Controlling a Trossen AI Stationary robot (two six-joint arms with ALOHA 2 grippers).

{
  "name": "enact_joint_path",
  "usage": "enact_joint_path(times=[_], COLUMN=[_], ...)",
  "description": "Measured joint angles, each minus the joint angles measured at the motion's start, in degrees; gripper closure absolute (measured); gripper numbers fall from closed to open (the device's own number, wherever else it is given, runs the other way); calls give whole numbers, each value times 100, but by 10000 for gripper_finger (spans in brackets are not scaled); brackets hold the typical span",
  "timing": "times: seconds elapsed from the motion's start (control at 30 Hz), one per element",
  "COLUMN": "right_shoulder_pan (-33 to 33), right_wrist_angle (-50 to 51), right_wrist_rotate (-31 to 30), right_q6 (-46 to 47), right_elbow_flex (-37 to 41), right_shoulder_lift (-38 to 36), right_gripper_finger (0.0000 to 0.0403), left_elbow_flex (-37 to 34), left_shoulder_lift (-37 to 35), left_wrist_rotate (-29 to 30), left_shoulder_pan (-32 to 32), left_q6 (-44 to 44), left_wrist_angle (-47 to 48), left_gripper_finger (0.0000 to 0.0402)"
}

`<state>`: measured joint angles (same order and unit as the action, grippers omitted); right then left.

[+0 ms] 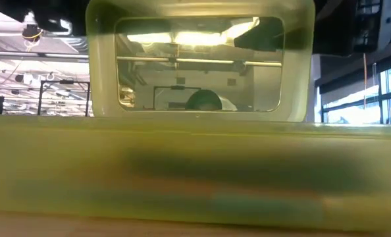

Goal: Pick & place school supplies into a supply box
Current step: Close the yellow supply box

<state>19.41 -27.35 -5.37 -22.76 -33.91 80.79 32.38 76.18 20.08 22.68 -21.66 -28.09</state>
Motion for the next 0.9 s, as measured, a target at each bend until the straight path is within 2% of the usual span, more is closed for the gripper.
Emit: enact_joint_path(times=[0.2, 0.5, 0.73, 0.9], right_shoulder_pan=[234, 609, 840, 947], right_wrist_angle=[655, 593, 577, 558], right_wrist_rotate=[0, 0, 0, 0], right_q6=[43, 509, 610, 773], right_elbow_flex=[-392, -616, -1049, -1093], right_shoulder_lift=[0, 423, 1051, 1352], right_gripper_finger=[10, 10, 10, 10], left_elbow_flex=[51, 51, 113, 365], left_shoulder_lift=[2, 131, 731, 1263], left_wrist_rotate=[0, -118, -229, -179], left_shoulder_pan=[342, 756, 1007, 1174], left_q6=[519, 895, 1339, 1310], left_wrist_angle=[192, 264, 212, 212], left_gripper_finger=[54, 54, 54, 54])
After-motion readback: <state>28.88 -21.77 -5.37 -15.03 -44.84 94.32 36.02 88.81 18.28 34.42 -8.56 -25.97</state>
